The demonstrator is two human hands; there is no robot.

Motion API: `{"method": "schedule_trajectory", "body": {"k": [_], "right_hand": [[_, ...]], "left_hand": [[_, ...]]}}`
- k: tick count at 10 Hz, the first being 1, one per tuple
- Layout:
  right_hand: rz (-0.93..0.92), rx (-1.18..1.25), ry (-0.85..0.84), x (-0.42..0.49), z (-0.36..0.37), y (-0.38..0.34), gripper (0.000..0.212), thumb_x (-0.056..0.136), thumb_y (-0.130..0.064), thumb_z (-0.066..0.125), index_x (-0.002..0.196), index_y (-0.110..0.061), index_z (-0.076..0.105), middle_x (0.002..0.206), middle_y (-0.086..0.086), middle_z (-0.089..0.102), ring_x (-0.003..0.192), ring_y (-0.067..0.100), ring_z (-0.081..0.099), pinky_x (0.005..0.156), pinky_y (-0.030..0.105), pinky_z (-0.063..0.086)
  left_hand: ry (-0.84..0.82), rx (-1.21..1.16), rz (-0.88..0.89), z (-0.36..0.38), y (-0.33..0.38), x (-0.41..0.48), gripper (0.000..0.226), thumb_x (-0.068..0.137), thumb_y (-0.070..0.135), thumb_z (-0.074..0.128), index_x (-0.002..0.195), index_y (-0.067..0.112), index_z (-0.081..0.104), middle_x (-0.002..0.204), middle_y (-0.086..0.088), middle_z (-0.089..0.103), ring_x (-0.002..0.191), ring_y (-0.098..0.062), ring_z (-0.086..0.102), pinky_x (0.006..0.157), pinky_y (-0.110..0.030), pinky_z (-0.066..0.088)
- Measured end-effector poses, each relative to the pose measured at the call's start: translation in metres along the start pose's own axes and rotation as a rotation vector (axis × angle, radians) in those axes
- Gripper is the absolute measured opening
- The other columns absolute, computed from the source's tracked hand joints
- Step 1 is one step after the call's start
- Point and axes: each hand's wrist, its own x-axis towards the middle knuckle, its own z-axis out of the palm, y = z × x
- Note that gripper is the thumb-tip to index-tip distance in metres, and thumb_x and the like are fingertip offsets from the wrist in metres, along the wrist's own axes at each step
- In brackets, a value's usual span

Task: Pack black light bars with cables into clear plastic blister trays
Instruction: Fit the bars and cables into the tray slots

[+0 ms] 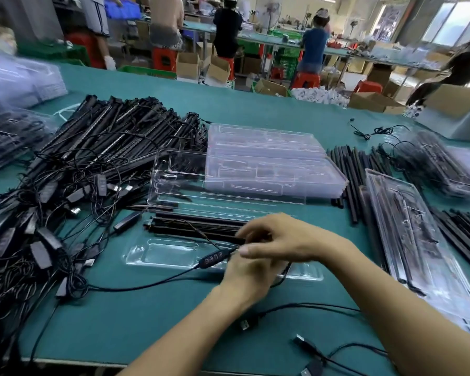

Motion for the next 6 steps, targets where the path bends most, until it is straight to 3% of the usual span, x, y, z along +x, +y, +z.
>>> {"method": "schedule_trajectory", "body": {"k": [1, 2, 3, 4, 5, 6], "right_hand": [[0.041, 0.124, 0.154, -0.016, 0.010, 0.036, 0.032, 0.085, -0.043, 0.071, 0.112, -0.025, 0.070, 0.107, -0.014, 0.071, 0.099, -0.004, 0.063, 0.091, 0.023, 0.050], [0.104, 0.259, 0.304, -0.030, 0.016, 0.060, 0.021, 0.085, -0.028, 0.074, 0.106, -0.030, 0.069, 0.101, -0.012, 0.071, 0.095, -0.004, 0.065, 0.090, 0.027, 0.052], [0.130, 0.191, 0.326, -0.041, 0.027, 0.071, 0.051, 0.074, -0.035, 0.083, 0.117, -0.041, 0.056, 0.112, -0.016, 0.062, 0.102, -0.008, 0.057, 0.092, 0.019, 0.048], [0.195, 0.069, 0.252, -0.050, 0.031, 0.076, 0.085, 0.061, -0.050, 0.085, 0.134, -0.047, 0.043, 0.116, -0.023, 0.050, 0.103, -0.006, 0.050, 0.086, 0.011, 0.040], [0.242, -0.009, 0.162, -0.054, 0.033, 0.076, 0.088, 0.062, -0.050, 0.085, 0.137, -0.050, 0.039, 0.107, -0.019, 0.053, 0.086, 0.001, 0.053, 0.083, 0.022, 0.046], [0.224, 0.018, 0.187, -0.056, 0.035, 0.070, 0.053, 0.073, -0.035, 0.083, 0.117, -0.045, 0.056, 0.080, -0.015, 0.065, 0.068, -0.002, 0.053, 0.068, 0.018, 0.042]], "left_hand": [[-0.006, 0.021, 0.006, -0.005, -0.006, -0.005, 0.019, 0.093, 0.015, 0.064, 0.105, 0.000, 0.067, 0.109, -0.013, 0.065, 0.106, -0.029, 0.059, 0.093, -0.037, 0.047], [0.032, 0.043, 0.110, -0.021, -0.006, -0.017, 0.014, 0.090, 0.019, 0.066, 0.098, 0.009, 0.072, 0.093, -0.004, 0.070, 0.086, -0.024, 0.063, 0.077, -0.036, 0.053], [0.232, 0.218, 0.171, -0.039, -0.021, -0.034, 0.018, 0.085, 0.030, 0.073, 0.089, 0.013, 0.071, 0.081, 0.001, 0.064, 0.072, -0.019, 0.057, 0.066, -0.029, 0.048], [0.131, 0.370, -0.074, -0.056, -0.040, -0.046, 0.045, 0.082, 0.057, 0.065, 0.107, 0.019, 0.068, 0.094, 0.004, 0.062, 0.085, -0.019, 0.056, 0.074, -0.034, 0.049], [-0.066, 0.362, -0.210, -0.062, -0.053, -0.054, 0.050, 0.087, 0.063, 0.053, 0.117, 0.025, 0.065, 0.105, 0.008, 0.063, 0.099, -0.017, 0.056, 0.085, -0.034, 0.047], [-0.101, 0.344, -0.104, -0.062, -0.053, -0.055, 0.043, 0.092, 0.052, 0.056, 0.112, 0.017, 0.070, 0.095, 0.002, 0.067, 0.089, -0.023, 0.061, 0.078, -0.038, 0.052]]}}
